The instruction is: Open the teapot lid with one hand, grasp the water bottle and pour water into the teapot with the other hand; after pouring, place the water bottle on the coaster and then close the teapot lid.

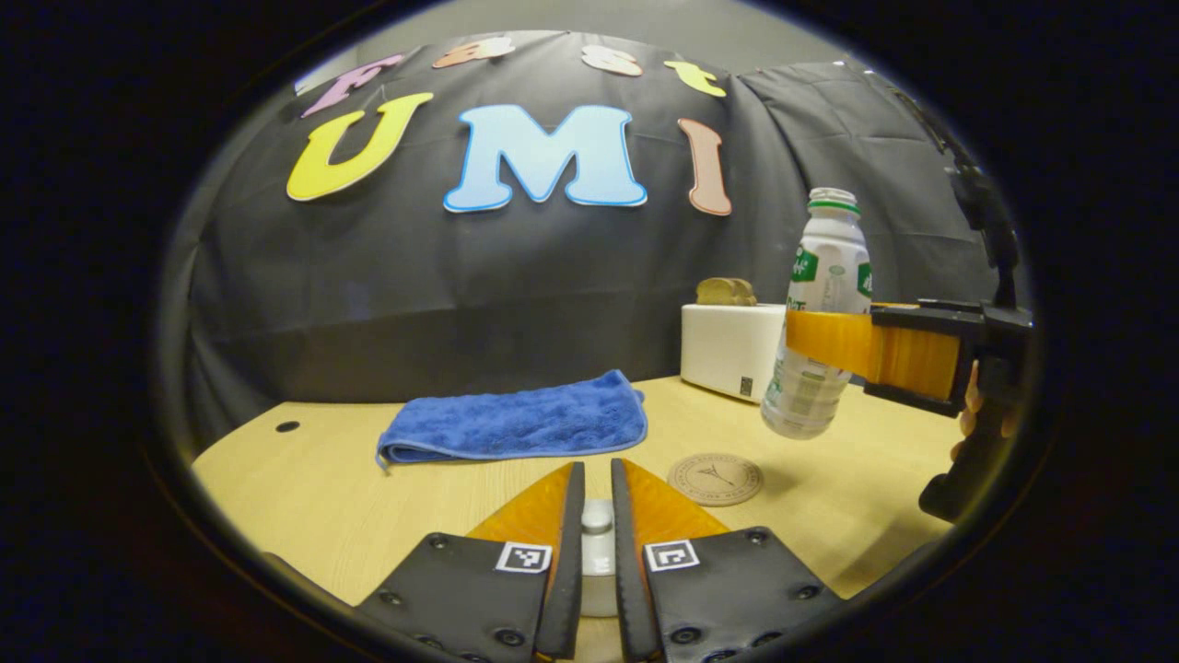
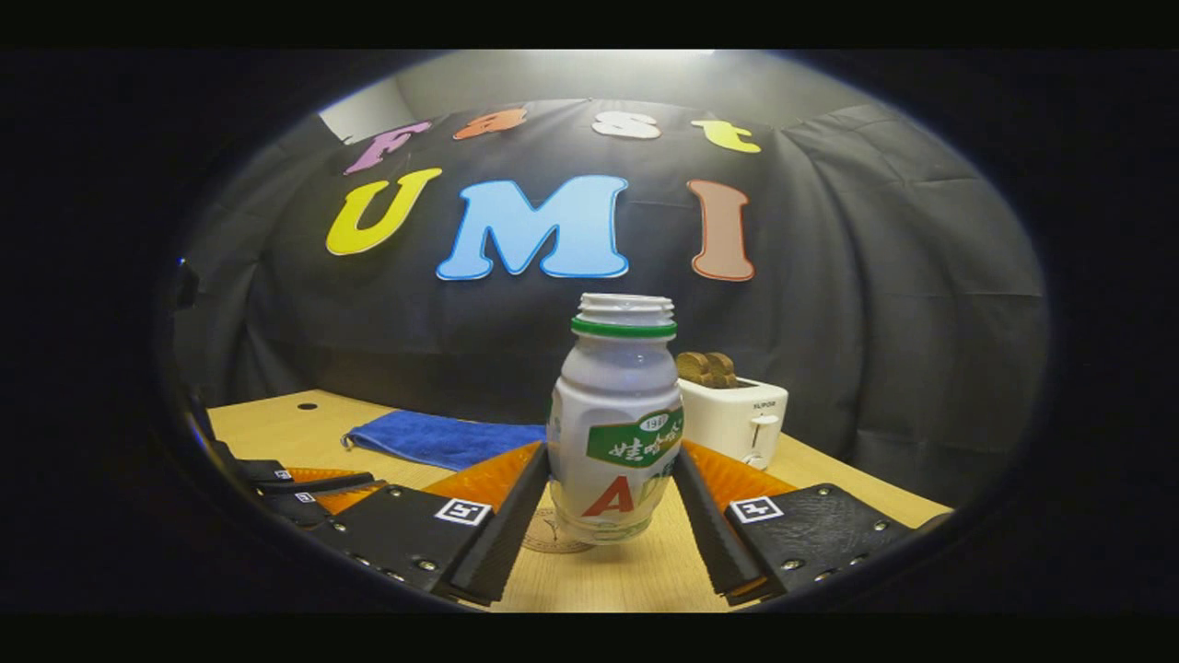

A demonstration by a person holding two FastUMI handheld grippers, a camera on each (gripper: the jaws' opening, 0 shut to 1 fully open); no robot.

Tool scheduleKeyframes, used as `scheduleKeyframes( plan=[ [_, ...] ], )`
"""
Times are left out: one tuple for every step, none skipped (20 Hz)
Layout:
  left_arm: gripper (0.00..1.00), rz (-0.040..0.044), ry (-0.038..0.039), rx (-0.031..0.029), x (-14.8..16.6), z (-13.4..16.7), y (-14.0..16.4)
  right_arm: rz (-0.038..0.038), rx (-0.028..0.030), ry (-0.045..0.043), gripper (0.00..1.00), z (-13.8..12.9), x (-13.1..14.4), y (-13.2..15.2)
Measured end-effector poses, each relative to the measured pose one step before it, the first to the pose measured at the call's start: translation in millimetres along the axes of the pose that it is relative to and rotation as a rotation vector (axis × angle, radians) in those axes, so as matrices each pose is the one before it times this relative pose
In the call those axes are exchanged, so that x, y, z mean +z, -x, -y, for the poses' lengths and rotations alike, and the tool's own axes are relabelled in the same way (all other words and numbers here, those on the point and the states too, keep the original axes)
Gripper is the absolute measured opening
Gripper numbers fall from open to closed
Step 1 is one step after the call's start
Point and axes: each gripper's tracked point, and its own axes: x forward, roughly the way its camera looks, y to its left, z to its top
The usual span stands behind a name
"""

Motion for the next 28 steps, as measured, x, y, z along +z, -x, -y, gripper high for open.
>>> scheduleKeyframes(
  plan=[
    [0.3,0.00229,0.00113,-0.00034,0.43,-0.22,0.48,-0.00713,0.00576,-0.00398,0.79,-2.18,-2.25,-0.56],
    [0.3,0.00181,0.00362,0.00077,0.98,-0.77,1.61,-0.00824,0.00646,-0.00373,0.79,-1.24,-3.3,-1.49],
    [0.3,0.00317,0.00401,0.00289,0.42,-1.08,-0.15,-0.00857,0.00667,-0.0046,0.79,-2.18,-3.18,-1.25],
    [0.3,0.00256,0.00709,-0.00326,1.21,-0.36,0.83,-0.00838,0.00729,-0.00514,0.79,-1.79,-2.88,-1.34],
    [0.3,0.00342,0.00761,-0.00033,0.59,-0.37,1.68,-0.00924,0.0063,-0.00336,0.79,-1.91,-2.69,-1.77],
    [0.3,0.00632,0.00343,0.00349,2.22,-0.88,0.82,-0.00729,0.00518,-0.00098,0.79,-1.5,-3.38,-1.47],
    [0.3,0.00807,0.00088,0.00369,3.33,-1.86,0.97,-0.00572,0.00276,0.00082,0.79,-0.7,-2.22,-1.61],
    [0.3,0.01121,0.00602,-0.00205,4.46,-0.54,2.3,-0.00556,0.00255,-0.00102,0.79,-0.91,-2.54,-2.04],
    [0.29,0.01329,0.00915,-0.00129,3.69,-0.44,1.6,-0.00269,0.00503,-0.00285,0.79,-1.77,-0.46,-2.23],
    [0.29,0.01182,0.00861,-0.00101,4.34,-1.28,2.13,-0.00331,0.00549,-0.00106,0.79,-1.79,-2.39,-2.28],
    [0.3,0.00988,0.00748,0.00271,3.21,-1.74,2.46,-0.00571,0.00351,0.0038,0.79,-2.15,-2.23,-2.7],
    [0.3,0.00586,0.00776,0.00406,2.51,-2.62,2.4,-0.00839,0.00296,0.00705,0.79,-1.51,-4.06,-2.07],
    [0.23,0.00311,0.00729,0.00412,0.26,-2.16,0.85,-0.00928,0.0038,0.00491,0.79,-1.71,-3.21,-2.15],
    [0.3,0.00031,0.00425,0.00445,0.61,-2.27,0.83,-0.0049,0.00533,-0.00045,0.79,-2.16,-2.26,-1.66],
    [0.3,-0.00171,0.00138,0.00557,-1.46,-1.95,-0.08,-0.00088,0.00314,-0.00106,0.79,-2.03,0.08,-2.91],
    [0.3,-0.00198,0.00134,0.00399,0.77,-1.83,1.65,-0.00075,-0.00054,0.00504,0.79,-0.92,-0.91,-2.7],
    [0.3,-0.00249,0.00375,0.00161,-0.65,-1.12,0.64,-0.00291,-0.00072,0.00767,0.79,-1.58,-0.36,-2.91],
    [0.3,-0.00093,0.00411,0.00223,-0.04,-1.4,0.71,-0.00282,0.00643,0.00415,0.79,-2.8,-1.08,-2.69],
    [0.3,0.00239,0.00365,0.00225,0.88,-1.44,0.57,-0.00543,0.00711,-0.00073,0.79,-3.14,-0.22,-2.57],
    [0.3,0.00218,0.00276,0.00239,1.22,-1.39,0.13,-0.00563,0.00569,-0.00095,0.79,-2.73,-1.71,-3.21],
    [0.3,0.00355,0.00205,0.00439,0.42,-1.95,-0.12,-0.00323,0.00272,0.00057,0.79,-1.54,0.42,-2.75],
    [0.3,0.00231,0.00217,0.00221,1.56,-1.07,0.66,-0.00314,-0.00116,-0.00167,0.79,-0.6,-0.19,-2.97],
    [0.3,0.00322,0.00208,0.00455,0.23,-1.54,0.31,-0.00386,0.00285,-0.00357,0.79,-0.98,0.29,-3.05],
    [0.3,0.00235,0.00283,0.00207,0.83,-1.24,0.1,-0.00695,0.00307,-0.00542,0.79,-1.51,-1.36,-3.03],
    [0.23,0.00266,0.00345,0.00229,1.25,-1.19,1.08,-0.00954,0.00201,-0.00458,0.79,-0.88,-0.94,-2.39],
    [0.23,0.00314,0.00361,0.00255,1.76,-1.35,0.48,-0.00654,0.00098,-0.00416,0.79,-0.2,-0.87,-1.91],
    [0.23,0.00094,0.00372,0.00091,-0.94,-0.56,-0.16,-0.00919,0.00137,-0.00135,0.79,0.14,-1.74,-2.0],
    [0.23,0.00074,0.00428,0.00183,0.4,-1.08,0.03,-0.00926,0.00324,-0.00386,0.79,-1.15,-2.6,-1.09]
  ],
)
